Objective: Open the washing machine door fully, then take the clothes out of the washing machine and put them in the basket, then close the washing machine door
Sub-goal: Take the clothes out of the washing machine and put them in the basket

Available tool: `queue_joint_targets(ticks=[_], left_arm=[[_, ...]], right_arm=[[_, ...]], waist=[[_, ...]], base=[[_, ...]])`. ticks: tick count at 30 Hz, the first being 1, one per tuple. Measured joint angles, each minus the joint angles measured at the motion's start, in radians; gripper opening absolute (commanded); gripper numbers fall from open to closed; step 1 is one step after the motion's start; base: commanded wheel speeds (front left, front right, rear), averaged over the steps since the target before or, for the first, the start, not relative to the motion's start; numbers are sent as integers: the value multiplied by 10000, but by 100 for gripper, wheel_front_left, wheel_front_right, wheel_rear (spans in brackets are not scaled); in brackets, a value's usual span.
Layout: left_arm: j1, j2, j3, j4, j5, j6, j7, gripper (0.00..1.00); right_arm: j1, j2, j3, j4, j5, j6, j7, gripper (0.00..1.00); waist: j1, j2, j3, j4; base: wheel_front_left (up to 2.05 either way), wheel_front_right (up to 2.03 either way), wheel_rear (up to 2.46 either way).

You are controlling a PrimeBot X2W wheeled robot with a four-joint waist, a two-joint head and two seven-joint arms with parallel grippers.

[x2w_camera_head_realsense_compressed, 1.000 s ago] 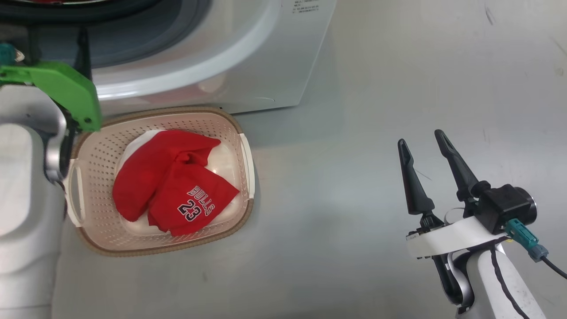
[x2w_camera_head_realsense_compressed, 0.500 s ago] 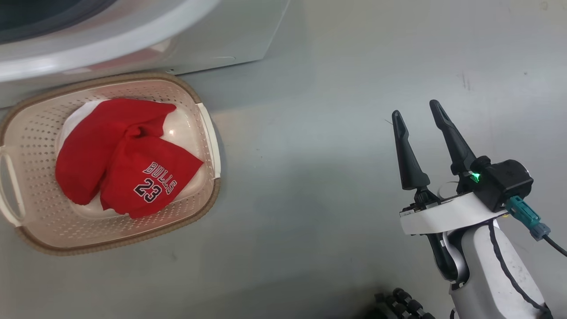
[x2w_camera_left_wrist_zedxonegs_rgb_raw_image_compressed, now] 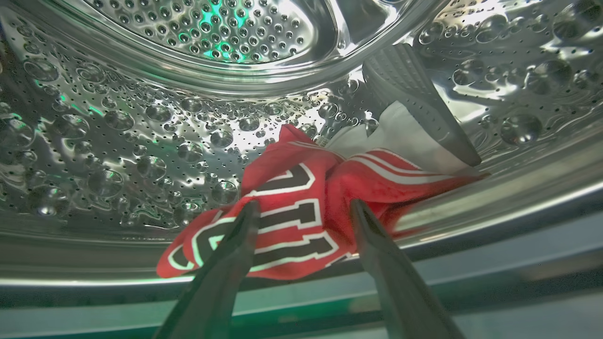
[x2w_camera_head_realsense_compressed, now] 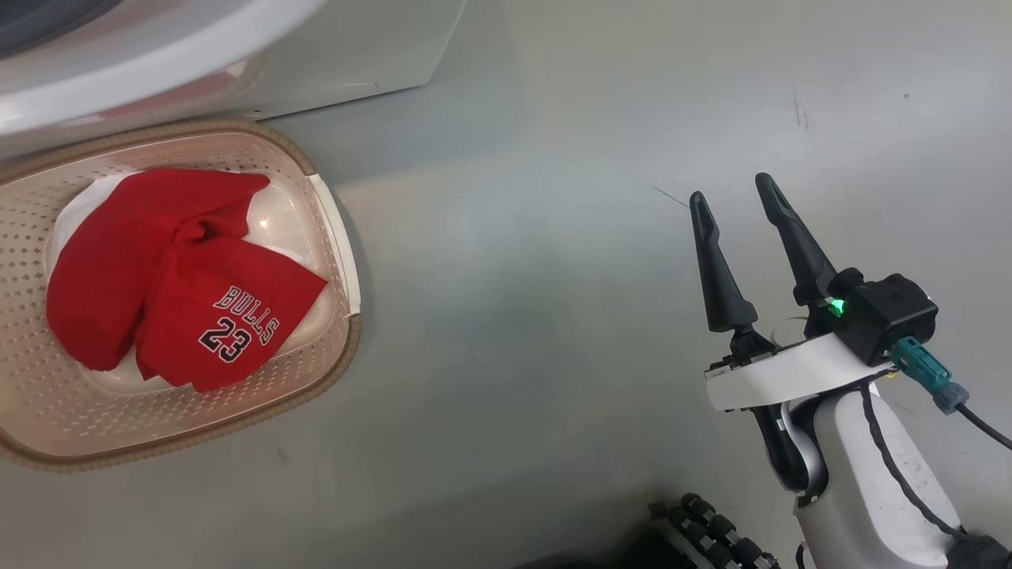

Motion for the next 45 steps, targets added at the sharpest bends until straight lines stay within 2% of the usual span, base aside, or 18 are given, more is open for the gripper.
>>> queue_joint_targets(ticks=[1,2,4,5,10,14,20,33,40,45], left_arm=[[-44,-17,-2,69,0,0,29,100],[-70,-19,0,142,0,2,35,92],[-118,-31,8,261,0,52,65,7],[-143,-40,15,320,0,81,69,0],[-276,-153,61,585,-23,92,19,0],[-303,-688,65,727,-134,176,-378,0],[-270,-1193,255,790,-424,251,-1189,0],[658,-2220,794,834,-1344,284,-3384,0],[1619,-3045,809,525,-1887,198,-4924,0],[2545,-3248,832,420,-2052,146,-5848,0]], right_arm=[[0,2,2,40,15,0,-2,100],[0,2,4,69,63,0,-23,100],[-1,6,4,113,100,0,-27,100],[-3,6,4,134,109,0,-27,100],[-106,10,0,199,159,0,-27,100],[-205,10,-98,313,159,-8,-29,100],[-208,10,-253,339,157,-10,-31,100],[-211,-127,-545,339,23,-82,-42,100],[-201,-211,-667,433,-61,-82,-42,100],[-138,-221,-734,508,-140,-86,-42,100]], waist=[[0,0,7,-13],[0,0,12,-24],[0,0,23,-44],[0,0,28,-51],[0,0,40,-64],[0,0,-15,9],[0,0,-191,209],[-1,0,-725,816],[-1,0,-1252,1140],[-1,0,-1722,1362]], base=[[0,0,0],[0,0,0],[0,0,0],[0,0,0],[0,0,0],[0,0,0],[0,0,0],[0,0,0],[0,0,0],[0,0,0]])
